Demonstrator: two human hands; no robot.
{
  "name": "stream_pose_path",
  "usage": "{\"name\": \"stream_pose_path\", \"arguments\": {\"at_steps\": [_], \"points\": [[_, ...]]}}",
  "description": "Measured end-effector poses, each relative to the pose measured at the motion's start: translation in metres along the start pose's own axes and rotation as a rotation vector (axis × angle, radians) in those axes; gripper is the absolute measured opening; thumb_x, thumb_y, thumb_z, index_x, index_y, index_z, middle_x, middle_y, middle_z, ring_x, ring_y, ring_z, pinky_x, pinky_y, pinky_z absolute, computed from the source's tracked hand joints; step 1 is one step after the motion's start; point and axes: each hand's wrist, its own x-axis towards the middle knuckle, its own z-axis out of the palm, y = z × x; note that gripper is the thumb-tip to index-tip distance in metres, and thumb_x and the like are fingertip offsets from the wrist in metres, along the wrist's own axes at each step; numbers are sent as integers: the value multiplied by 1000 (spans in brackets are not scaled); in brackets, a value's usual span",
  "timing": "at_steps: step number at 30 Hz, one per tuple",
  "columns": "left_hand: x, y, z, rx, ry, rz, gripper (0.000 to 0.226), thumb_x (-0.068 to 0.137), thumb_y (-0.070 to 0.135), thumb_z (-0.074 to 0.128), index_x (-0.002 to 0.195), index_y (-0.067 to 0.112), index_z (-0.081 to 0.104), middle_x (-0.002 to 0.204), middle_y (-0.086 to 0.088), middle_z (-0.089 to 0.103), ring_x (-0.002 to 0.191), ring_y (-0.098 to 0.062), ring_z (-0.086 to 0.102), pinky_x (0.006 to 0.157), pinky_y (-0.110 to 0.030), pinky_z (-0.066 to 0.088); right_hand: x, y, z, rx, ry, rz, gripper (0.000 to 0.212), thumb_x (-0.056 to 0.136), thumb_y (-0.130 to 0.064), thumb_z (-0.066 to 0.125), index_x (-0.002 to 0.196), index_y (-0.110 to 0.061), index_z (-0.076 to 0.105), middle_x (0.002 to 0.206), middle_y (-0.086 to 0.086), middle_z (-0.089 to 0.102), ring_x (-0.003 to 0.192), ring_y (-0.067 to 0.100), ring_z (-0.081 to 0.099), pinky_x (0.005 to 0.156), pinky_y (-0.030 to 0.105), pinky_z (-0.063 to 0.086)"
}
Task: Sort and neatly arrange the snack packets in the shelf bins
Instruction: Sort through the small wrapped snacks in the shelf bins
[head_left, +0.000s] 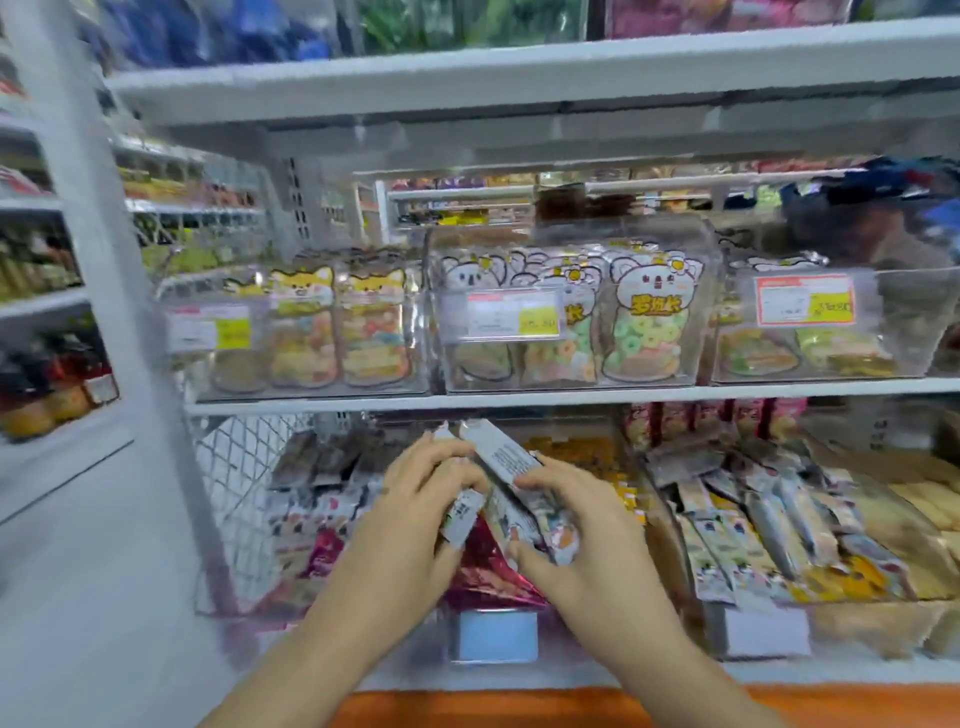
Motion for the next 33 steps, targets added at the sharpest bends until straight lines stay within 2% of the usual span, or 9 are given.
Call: {"name": "stream_pose_path", "arguments": {"at_steps": [5, 9, 12, 14, 17, 20, 24, 30, 33], "points": [[-15, -39, -27, -9, 43, -180, 55, 76, -8, 54, 100, 41, 42, 128, 22, 31, 132, 0, 21, 103, -19, 24, 31, -28, 56, 54, -115, 19, 49, 77, -20, 74, 101, -50, 43, 108, -32, 46, 110, -2, 42, 90, 8, 31], [-12, -76, -40, -94, 23, -355, 55, 78, -3, 58, 99, 45, 44, 121, 15, 36, 114, -3, 41, 100, -18, 31, 55, -35, 91, 85, -208, 80, 46, 73, -17, 76, 108, -36, 52, 113, -16, 57, 111, 8, 51, 90, 19, 38], [-6, -94, -47, -157, -76, -533, 46, 81, 5, 61, 115, 35, 51, 116, 10, 42, 83, -5, 49, 81, -18, 44, 69, -33, 105, 40, -328, 166, 56, 75, -17, 75, 125, -27, 51, 127, -5, 55, 117, 11, 49, 87, 16, 35], [-4, -103, -47, -195, -170, -594, 49, 85, 11, 59, 127, 32, 48, 122, 6, 45, 76, -2, 50, 59, -7, 40, 74, -31, 111, -12, -377, 197, 66, 76, -18, 75, 135, -26, 44, 135, -1, 50, 123, 15, 46, 95, 20, 36], [-4, -108, -46, -236, -262, -594, 57, 87, 24, 61, 139, 33, 38, 143, 6, 40, 99, 5, 51, 75, -1, 39, 77, -25, 115, -19, -362, 204, 72, 77, -19, 74, 139, -27, 38, 138, -1, 46, 126, 15, 42, 100, 20, 33], [-2, -106, -44, -246, -242, -613, 56, 89, 30, 60, 140, 33, 36, 148, 9, 35, 131, -9, 36, 101, -25, 30, 76, -18, 112, -39, -323, 185, 68, 80, -19, 71, 138, -30, 38, 139, -6, 44, 128, 11, 39, 100, 18, 30], [0, -100, -37, -236, -181, -579, 44, 92, 28, 56, 133, 35, 44, 140, 12, 43, 127, -8, 40, 101, -27, 33, 67, -11, 99, -55, -261, 156, 55, 83, -22, 69, 133, -31, 45, 135, -13, 48, 127, 6, 40, 105, 22, 33], [14, -64, -12, -237, -113, -433, 34, 91, 19, 55, 122, 32, 54, 118, 18, 54, 107, 2, 51, 88, -15, 39, 49, -1, 63, -99, -188, 114, 34, 87, -24, 64, 119, -32, 57, 116, -20, 57, 101, 3, 54, 95, 26, 45], [28, -39, 12, -220, -116, -332, 31, 89, 16, 57, 116, 31, 59, 115, 17, 58, 99, 3, 55, 82, -5, 37, 39, 13, 39, -130, -140, 90, 28, 86, -25, 65, 113, -33, 62, 111, -21, 61, 104, 0, 54, 93, 25, 46]]}}
